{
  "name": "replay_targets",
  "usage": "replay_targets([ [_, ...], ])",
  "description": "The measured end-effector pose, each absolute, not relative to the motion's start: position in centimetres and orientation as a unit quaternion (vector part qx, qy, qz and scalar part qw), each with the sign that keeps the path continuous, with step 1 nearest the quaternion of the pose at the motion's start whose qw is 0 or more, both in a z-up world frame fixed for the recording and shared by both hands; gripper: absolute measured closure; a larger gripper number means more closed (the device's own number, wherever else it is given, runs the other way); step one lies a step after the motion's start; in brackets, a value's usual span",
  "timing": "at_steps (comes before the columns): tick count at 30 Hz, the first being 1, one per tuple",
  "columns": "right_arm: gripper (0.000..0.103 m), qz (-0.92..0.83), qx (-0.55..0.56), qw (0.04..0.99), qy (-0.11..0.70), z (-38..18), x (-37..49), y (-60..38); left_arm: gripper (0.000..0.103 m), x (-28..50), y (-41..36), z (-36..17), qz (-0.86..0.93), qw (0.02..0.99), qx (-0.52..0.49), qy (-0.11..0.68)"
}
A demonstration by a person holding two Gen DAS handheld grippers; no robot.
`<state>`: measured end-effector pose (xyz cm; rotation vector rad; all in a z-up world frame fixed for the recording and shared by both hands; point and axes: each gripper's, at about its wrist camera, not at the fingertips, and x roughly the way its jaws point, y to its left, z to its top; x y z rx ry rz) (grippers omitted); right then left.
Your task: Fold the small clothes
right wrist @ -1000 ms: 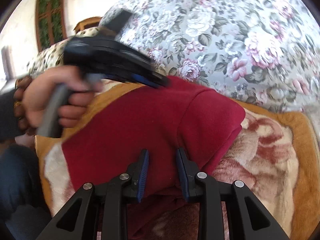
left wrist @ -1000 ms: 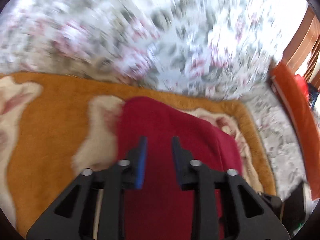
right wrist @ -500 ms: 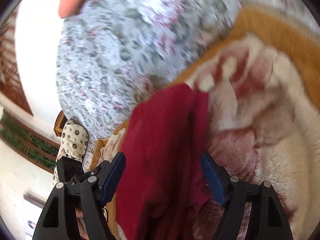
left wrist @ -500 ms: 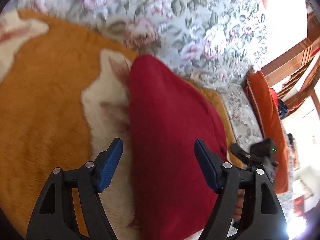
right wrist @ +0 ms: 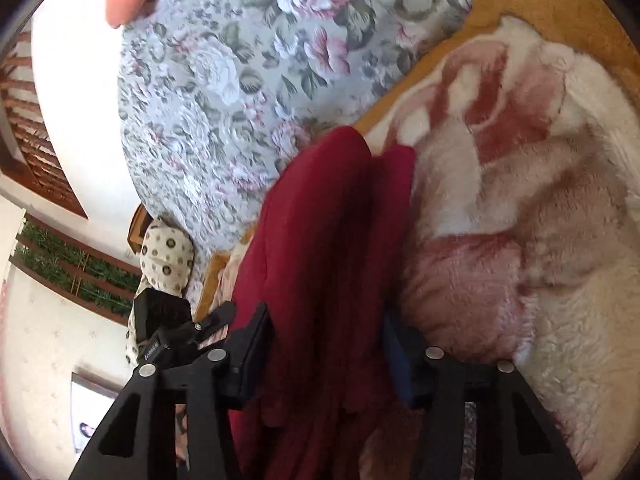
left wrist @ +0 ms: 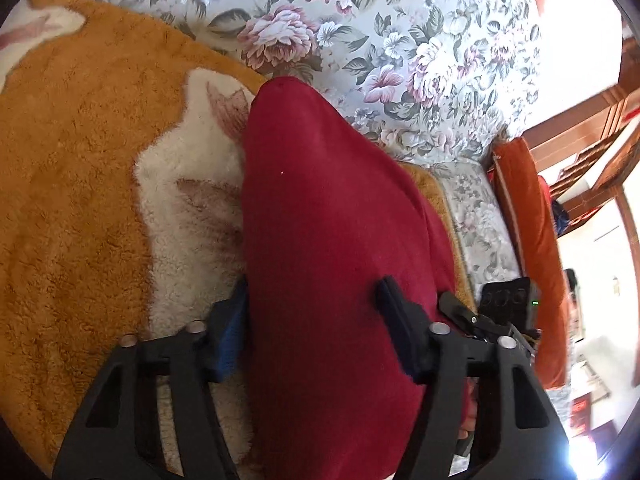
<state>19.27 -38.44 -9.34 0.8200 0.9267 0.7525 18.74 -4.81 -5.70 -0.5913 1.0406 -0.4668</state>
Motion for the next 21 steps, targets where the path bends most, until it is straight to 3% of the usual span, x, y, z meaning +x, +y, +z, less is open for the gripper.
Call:
replay_targets([
  [3, 0.066, 0.34, 0.352, 0.772, 0.405, -8.8, 18.3, -38.1, 0.066, 18.1, -4.6, -4.6, -0.217, 0.818, -0.262, 0.464],
  [11, 0.068, 0.354, 0.346, 0.789, 0.364, -5.0, 20.0, -33.9, 0.067, 17.4, -0.4, -0.3, -0.148, 0.89, -0.23, 0.364],
  [14, 0.068, 0.365, 0.341, 0.784, 0.368, -4.4, 21.9, -30.2, 0.067, 17.9, 1.6, -0.2, -0.098, 0.904, -0.225, 0.35],
  [18, 0.068, 0.356, 0.339, 0.781, 0.385, -5.3, 24.3, -26.4, 0.065, 19.2, 3.6, -2.5, -0.041, 0.89, -0.234, 0.39],
  [21, 0.064, 0.328, 0.313, 0.787, 0.418, -6.9, 25.6, -25.1, 0.05, 20.2, 3.5, -4.4, -0.015, 0.876, -0.225, 0.426],
])
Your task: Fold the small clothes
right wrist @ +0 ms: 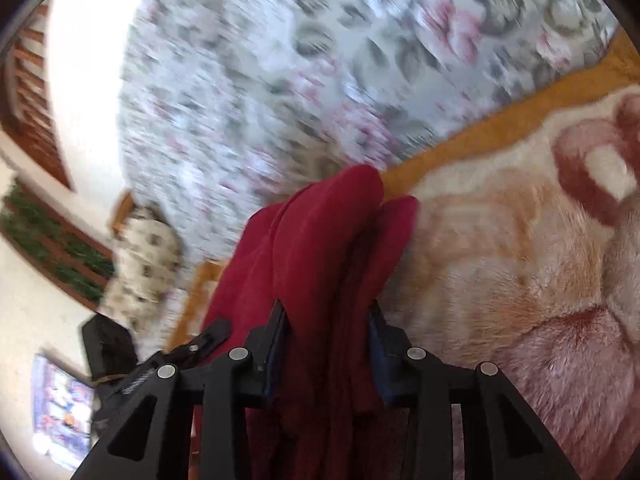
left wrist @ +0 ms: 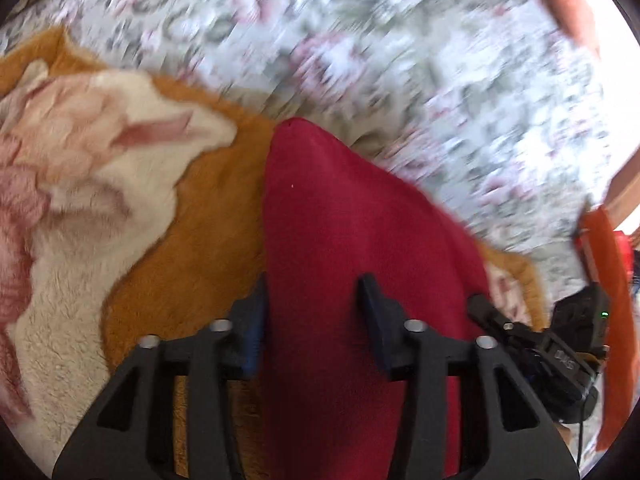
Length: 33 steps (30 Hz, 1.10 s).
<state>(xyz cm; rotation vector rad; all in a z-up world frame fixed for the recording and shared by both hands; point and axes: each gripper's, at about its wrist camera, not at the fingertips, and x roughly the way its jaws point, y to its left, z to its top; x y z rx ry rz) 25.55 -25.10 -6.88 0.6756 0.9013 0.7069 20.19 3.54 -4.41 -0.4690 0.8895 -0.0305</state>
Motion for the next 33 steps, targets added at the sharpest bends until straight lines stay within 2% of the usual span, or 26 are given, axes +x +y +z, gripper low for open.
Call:
replay_targets([
  [1, 0.062, 0.328, 0.316, 0.787, 0.415, -7.3, 25.6, -25.2, 0.047, 20.2, 3.5, -4.3, -0.014, 0.878, -0.22, 0.425],
  [5, 0.06, 0.321, 0.302, 0.804, 0.398, -6.8, 24.4, -25.9, 0.047, 20.0, 3.2, -4.0, -0.012, 0.883, -0.205, 0.422],
  [7, 0.06, 0.315, 0.26, 0.828, 0.385, -5.2, 23.2, -26.3, 0.047, 19.3, 3.6, -3.3, -0.004, 0.89, -0.213, 0.404],
  [11, 0.06, 0.349, 0.128, 0.87, 0.323, -0.6, 19.4, -25.6, 0.048, 17.5, 3.7, -0.5, 0.0, 0.922, -0.201, 0.332],
  [13, 0.06, 0.383, 0.022, 0.878, 0.285, 1.4, 17.2, -23.3, 0.048, 17.4, 2.5, 0.0, -0.039, 0.928, -0.191, 0.318],
  [16, 0.06, 0.424, -0.094, 0.859, 0.272, 1.9, 15.7, -19.8, 0.052, 18.1, 0.6, -0.9, -0.074, 0.921, -0.167, 0.344],
  [18, 0.06, 0.418, -0.145, 0.847, 0.295, 0.2, 16.3, -18.6, 0.052, 19.4, 0.0, -2.4, -0.079, 0.905, -0.163, 0.386],
  [21, 0.061, 0.414, -0.164, 0.834, 0.327, -3.4, 17.1, -19.1, 0.052, 20.3, -0.9, -3.5, -0.096, 0.898, -0.144, 0.406],
  [26, 0.061, 0.39, -0.119, 0.853, 0.327, -4.6, 16.0, -20.1, 0.051, 20.4, -3.0, -3.9, -0.09, 0.906, -0.083, 0.404],
  [30, 0.061, 0.379, -0.124, 0.859, 0.322, -4.6, 15.7, -19.8, 0.044, 20.3, -3.1, -4.0, -0.09, 0.908, -0.08, 0.4],
  [33, 0.061, 0.365, -0.144, 0.865, 0.312, -4.5, 15.1, -19.0, 0.024, 20.2, -4.1, -3.9, -0.096, 0.91, -0.058, 0.399],
])
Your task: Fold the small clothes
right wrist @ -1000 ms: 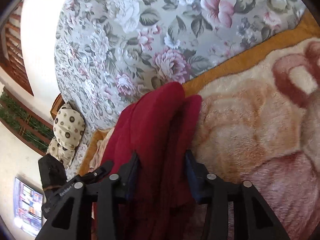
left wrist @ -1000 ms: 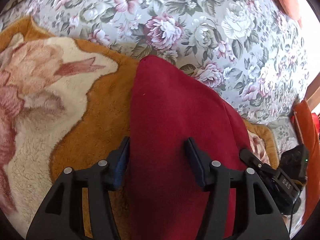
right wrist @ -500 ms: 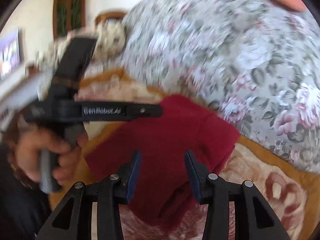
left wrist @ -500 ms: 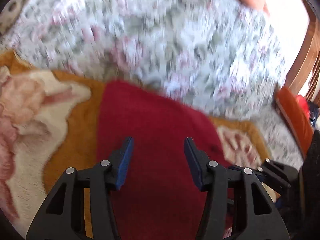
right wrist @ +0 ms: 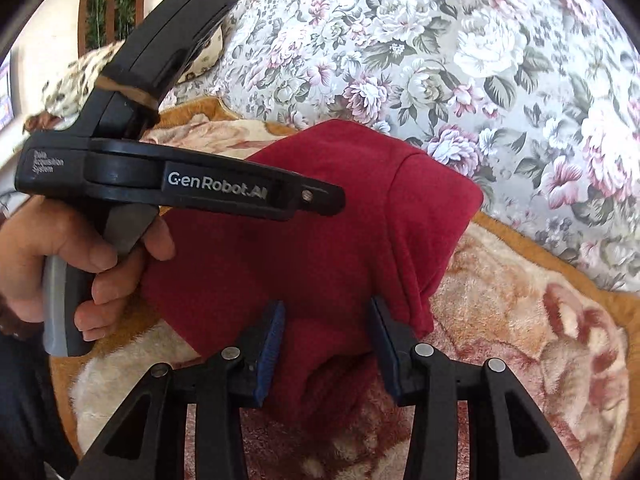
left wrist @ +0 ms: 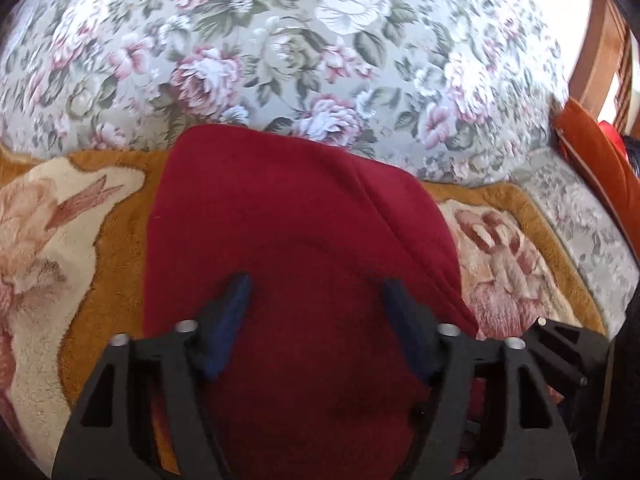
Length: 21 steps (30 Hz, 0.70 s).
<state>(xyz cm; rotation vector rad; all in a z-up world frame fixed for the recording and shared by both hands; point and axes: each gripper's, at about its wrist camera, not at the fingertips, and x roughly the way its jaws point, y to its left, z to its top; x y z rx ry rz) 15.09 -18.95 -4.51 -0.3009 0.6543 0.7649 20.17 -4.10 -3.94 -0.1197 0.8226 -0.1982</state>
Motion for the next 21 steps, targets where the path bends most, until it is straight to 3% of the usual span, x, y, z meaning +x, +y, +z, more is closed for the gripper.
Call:
replay_targets([
  [4, 0.059, 0.325, -0.111, 0.871, 0.352, -3.8, 14.8, -18.8, 0.015, 19.9, -6.1, -4.0, -0.071, 0.911, -0.004, 0.407],
  [6, 0.057, 0.281, -0.076, 0.864, 0.411, -3.7, 14.1, -19.2, 0.011, 19.8, -6.4, -4.1, -0.069, 0.911, 0.004, 0.407],
  [10, 0.054, 0.245, -0.007, 0.839, 0.486, -4.9, 11.4, -21.2, 0.01, 19.8, -6.0, -4.0, -0.063, 0.915, -0.017, 0.397],
  [12, 0.052, 0.234, -0.021, 0.842, 0.486, -5.1, 10.2, -21.3, 0.01, 19.6, -5.5, -3.9, -0.065, 0.917, -0.038, 0.391],
  [18, 0.02, 0.234, -0.067, 0.828, 0.506, -5.7, 9.7, -19.1, 0.01, 19.3, -5.4, -3.7, -0.06, 0.919, -0.053, 0.386],
  [21, 0.015, 0.231, -0.104, 0.824, 0.507, -6.3, 9.6, -18.0, 0.009, 19.4, -5.7, -3.7, -0.058, 0.915, -0.043, 0.397],
])
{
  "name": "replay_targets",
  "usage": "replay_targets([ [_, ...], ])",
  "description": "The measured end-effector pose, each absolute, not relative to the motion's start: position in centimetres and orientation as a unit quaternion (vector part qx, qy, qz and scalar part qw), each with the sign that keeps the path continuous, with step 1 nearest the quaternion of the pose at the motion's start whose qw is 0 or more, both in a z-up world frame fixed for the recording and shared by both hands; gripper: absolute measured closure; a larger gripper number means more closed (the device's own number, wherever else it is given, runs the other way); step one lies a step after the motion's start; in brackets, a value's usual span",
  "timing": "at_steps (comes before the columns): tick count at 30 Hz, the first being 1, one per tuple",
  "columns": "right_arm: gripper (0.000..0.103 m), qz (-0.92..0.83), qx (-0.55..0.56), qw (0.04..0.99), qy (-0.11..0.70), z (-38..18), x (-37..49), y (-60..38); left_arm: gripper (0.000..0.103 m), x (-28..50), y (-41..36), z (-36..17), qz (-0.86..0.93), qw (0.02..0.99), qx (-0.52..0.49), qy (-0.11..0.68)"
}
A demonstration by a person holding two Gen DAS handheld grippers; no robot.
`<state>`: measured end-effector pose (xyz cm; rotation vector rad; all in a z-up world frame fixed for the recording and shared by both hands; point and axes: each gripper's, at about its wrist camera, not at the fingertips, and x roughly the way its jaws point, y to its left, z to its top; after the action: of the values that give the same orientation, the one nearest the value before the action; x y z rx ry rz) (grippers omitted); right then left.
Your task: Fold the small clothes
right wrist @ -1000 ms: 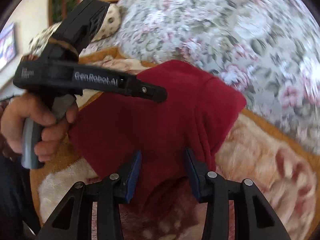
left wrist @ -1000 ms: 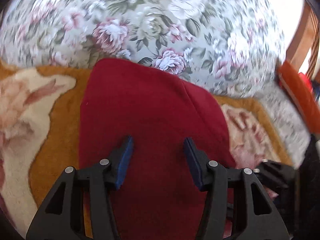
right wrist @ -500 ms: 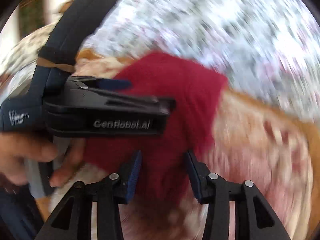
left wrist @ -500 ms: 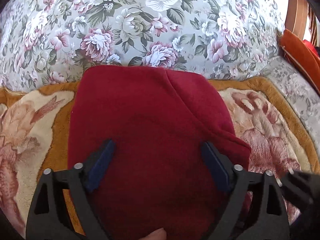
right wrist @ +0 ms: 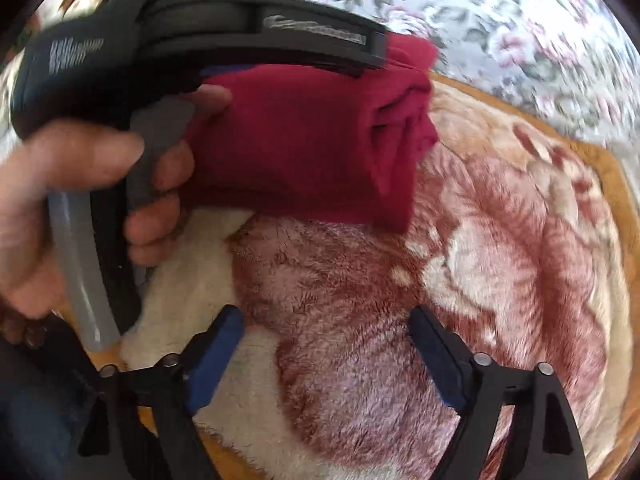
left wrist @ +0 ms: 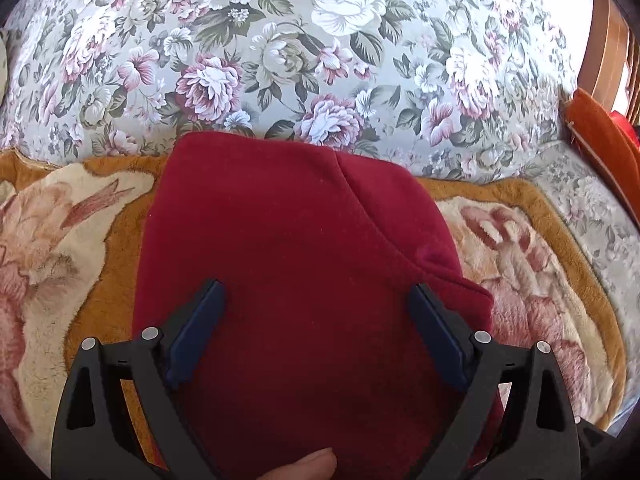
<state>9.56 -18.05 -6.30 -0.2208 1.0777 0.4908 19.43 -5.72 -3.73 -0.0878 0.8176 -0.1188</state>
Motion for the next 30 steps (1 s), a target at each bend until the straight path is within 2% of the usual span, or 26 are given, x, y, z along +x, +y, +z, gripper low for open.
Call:
replay_targets([
  [8, 0.013, 0.222, -0.136, 0.827, 0.498, -6.5, 9.1, -17.4, 0.007, 18.4, -6.5, -3.2, -0.063, 0.907, -0.009, 0.417],
  [17, 0.017, 0.159, -0.106, 0.862, 0.47, -4.9, 6.3, -19.3, 0.007, 7.5, -3.7, 2.7, 0.004, 0.922, -0.038, 0.385],
  [24, 0.016, 0.089, 0.012, 0.917, 0.388, -1.5, 0.0, -23.2, 0.007, 1.7, -3.3, -1.4, 0.016, 0.895, -0.065, 0.441],
  [30, 0.016, 0.11, 0.05, 0.933, 0.338, 0.0, -2.8, -24.2, 0.007, -0.1, -4.7, -1.3, 0.021, 0.91, -0.059, 0.409],
])
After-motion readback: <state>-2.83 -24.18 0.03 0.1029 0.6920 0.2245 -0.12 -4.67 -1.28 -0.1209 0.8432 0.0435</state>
